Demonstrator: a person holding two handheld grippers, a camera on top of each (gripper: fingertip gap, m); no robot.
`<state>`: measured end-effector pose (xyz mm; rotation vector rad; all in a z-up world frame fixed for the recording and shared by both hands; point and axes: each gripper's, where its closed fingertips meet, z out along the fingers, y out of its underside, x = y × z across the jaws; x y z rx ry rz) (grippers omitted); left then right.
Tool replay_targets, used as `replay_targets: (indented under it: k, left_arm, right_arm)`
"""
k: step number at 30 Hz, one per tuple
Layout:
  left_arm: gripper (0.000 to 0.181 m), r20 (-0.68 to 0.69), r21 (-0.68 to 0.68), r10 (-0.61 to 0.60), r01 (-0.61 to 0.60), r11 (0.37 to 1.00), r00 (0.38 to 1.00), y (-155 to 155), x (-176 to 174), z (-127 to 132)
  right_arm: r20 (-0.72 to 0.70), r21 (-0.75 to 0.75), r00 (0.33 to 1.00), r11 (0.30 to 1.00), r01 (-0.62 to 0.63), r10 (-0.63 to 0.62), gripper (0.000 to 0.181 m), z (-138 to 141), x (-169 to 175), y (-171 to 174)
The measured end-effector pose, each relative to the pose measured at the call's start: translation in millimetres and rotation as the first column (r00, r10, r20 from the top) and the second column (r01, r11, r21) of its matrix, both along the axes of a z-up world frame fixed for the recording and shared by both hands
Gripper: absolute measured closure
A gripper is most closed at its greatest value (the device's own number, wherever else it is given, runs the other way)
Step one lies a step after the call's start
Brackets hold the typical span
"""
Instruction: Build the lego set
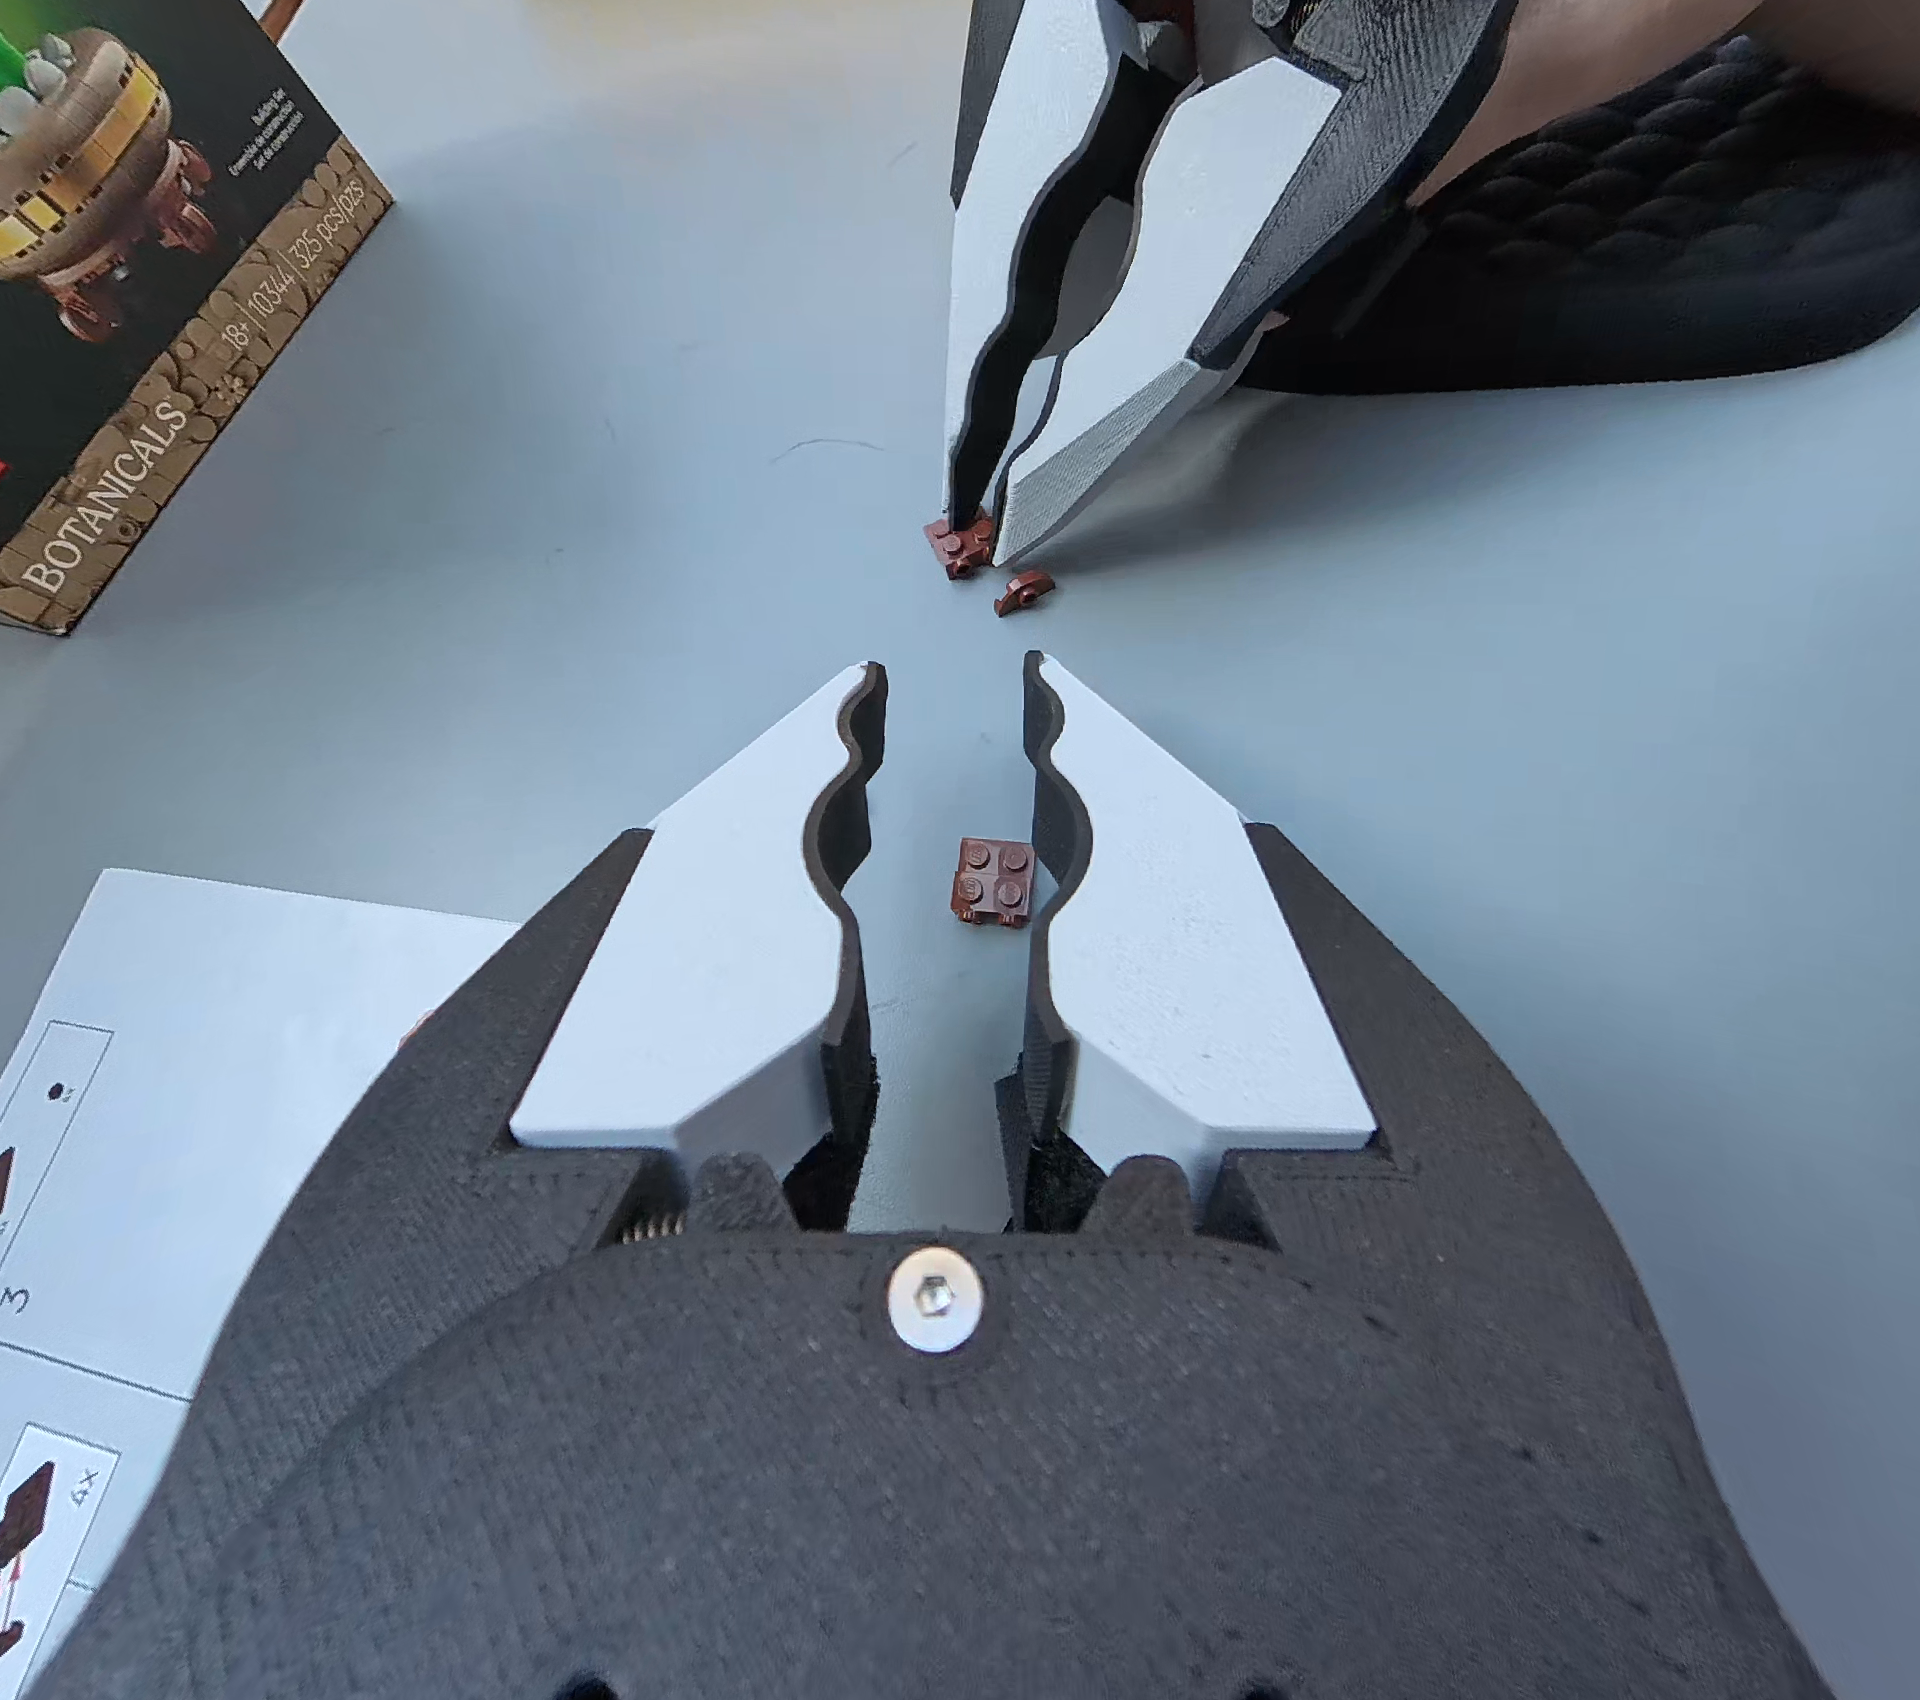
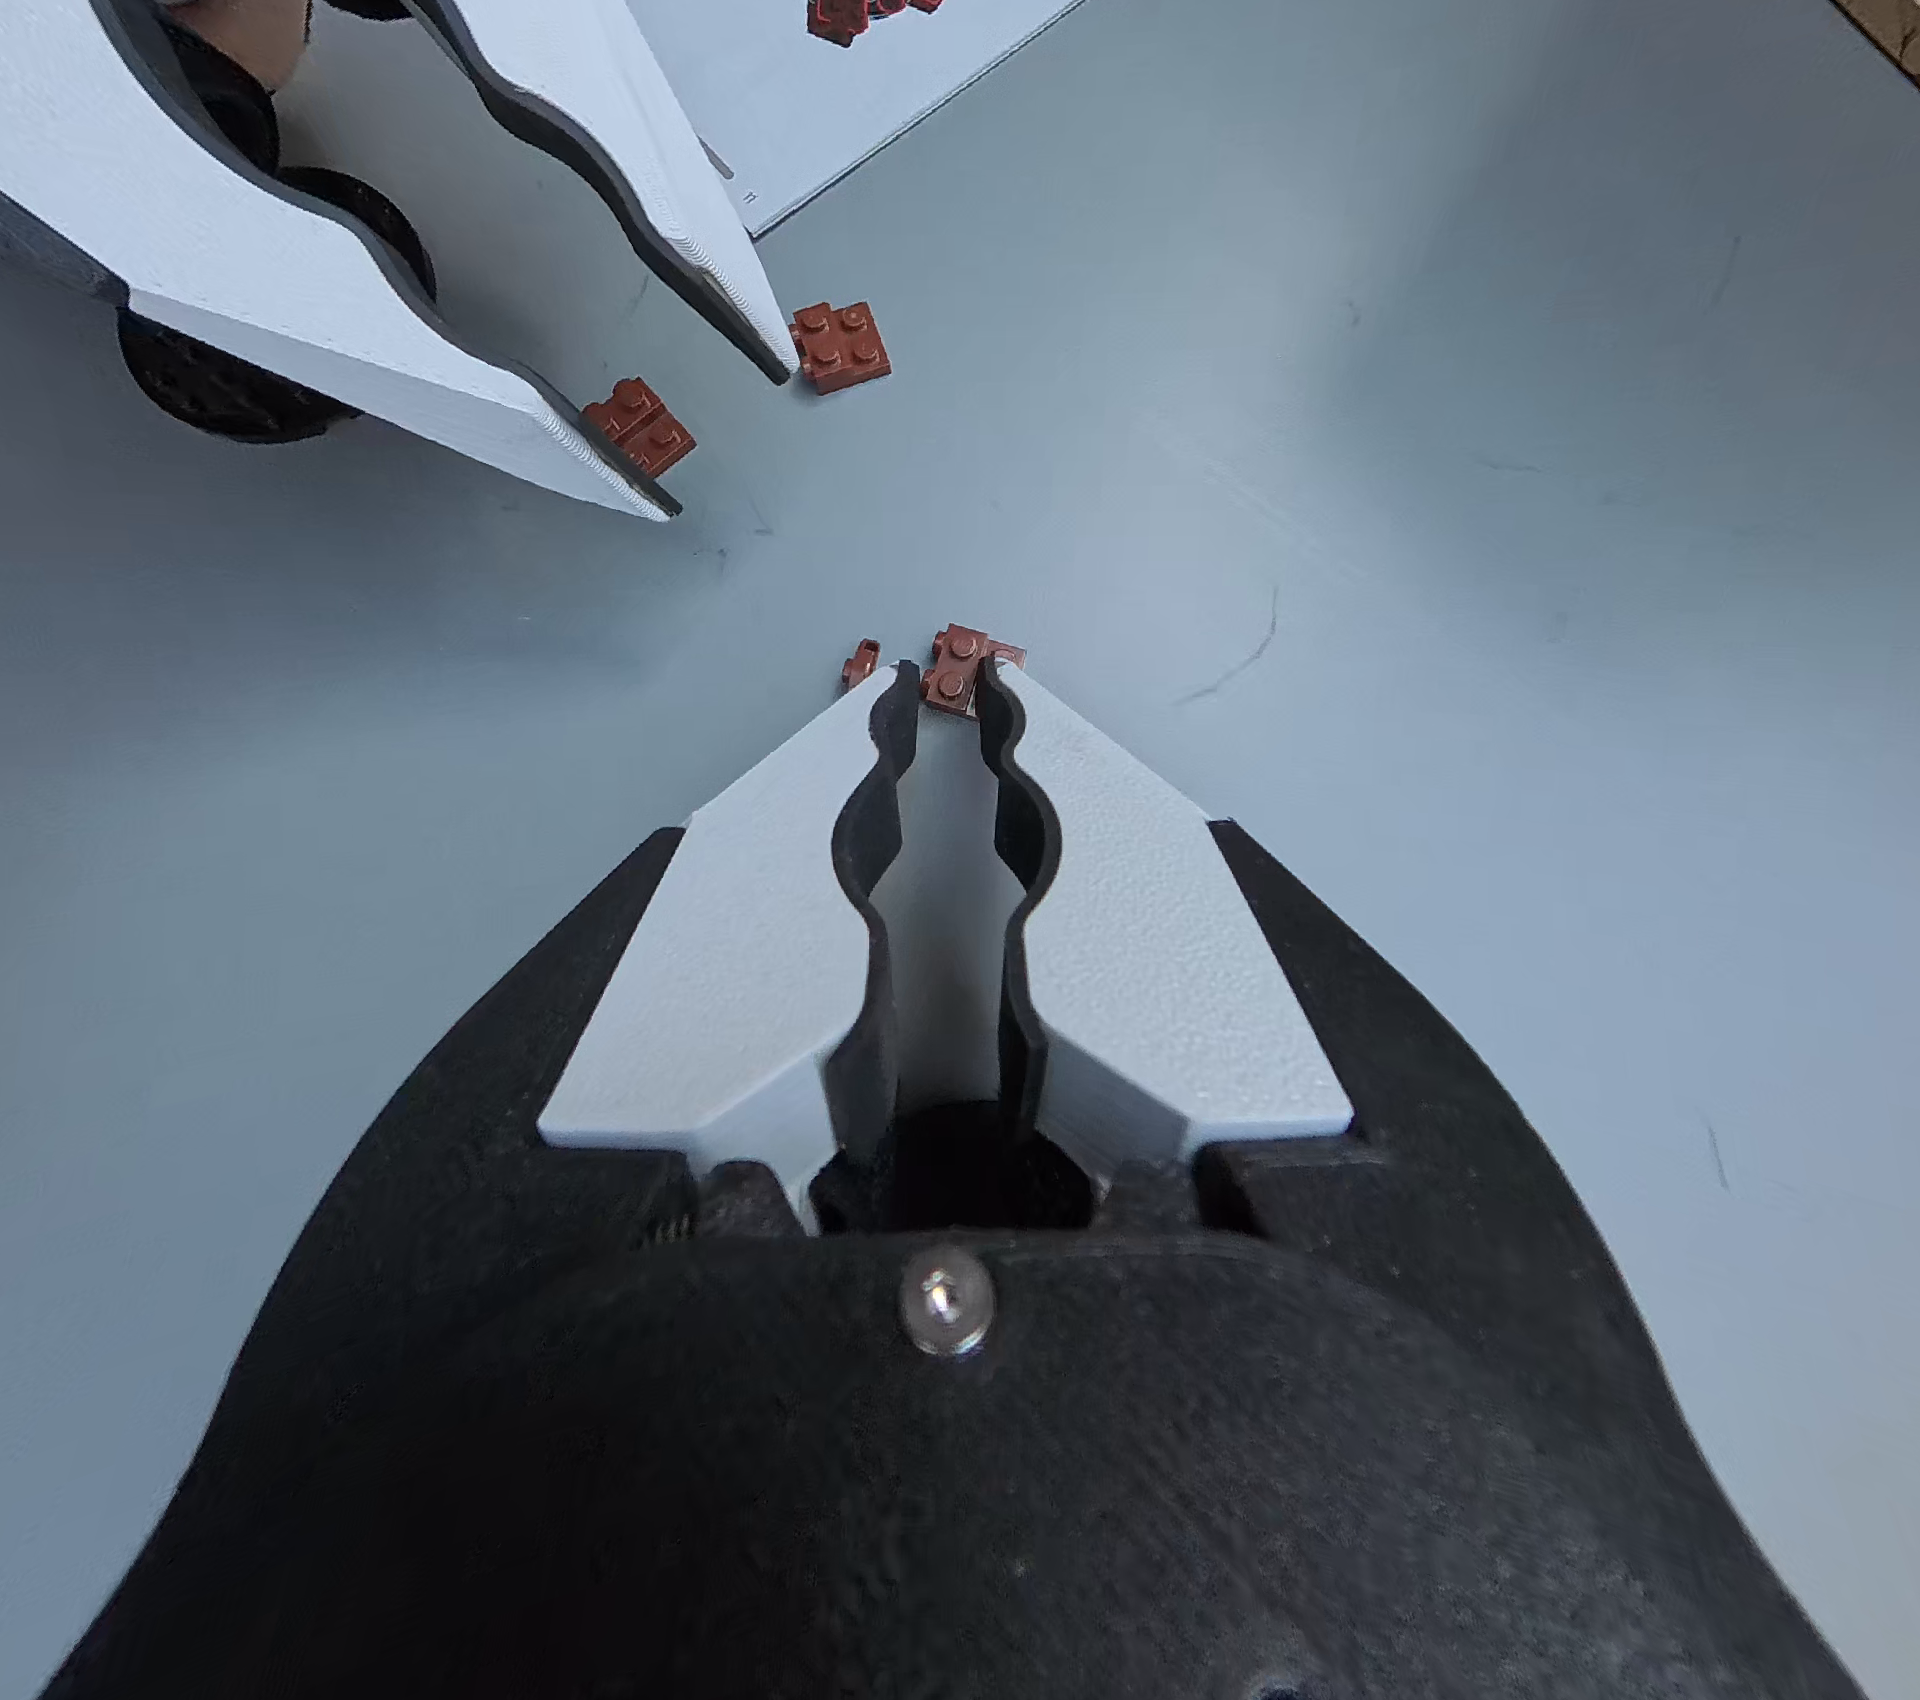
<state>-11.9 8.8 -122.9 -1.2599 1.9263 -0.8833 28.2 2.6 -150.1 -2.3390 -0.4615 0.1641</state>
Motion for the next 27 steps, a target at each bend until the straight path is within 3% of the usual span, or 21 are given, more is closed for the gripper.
replay_targets:
  k: [1, 17, 24, 27]
  left_arm:
    - [0.157, 0.0, 0.003, 0.0, 0.0, 1.0, 1.0, 0, 0, 0]
    - [0.159, -0.012, 0.024, 0.005, -0.004, 1.0, 1.0, 2, -1, -2]
    - [0.159, -0.016, 0.025, 0.004, -0.003, 1.0, 1.0, 2, -1, -3]
    - [0.159, -0.016, 0.025, 0.005, -0.005, 1.0, 1.0, 2, -1, -3]
  right_arm:
    - [0.002, -0.002, 1.0, 1.0, -0.003, 0.003, 0.17, 0, -1, 0]
    - [-0.162, -0.04, 0.987, 0.999, 0.005, -0.011, 0.159, 6, -10, -13]
    - [-0.166, -0.035, 0.986, 0.999, -0.001, -0.005, 0.149, 5, -13, -17]
    - [-0.102, -0.031, 0.995, 1.0, 0.006, -0.009, 0.149, 3, -13, -17]
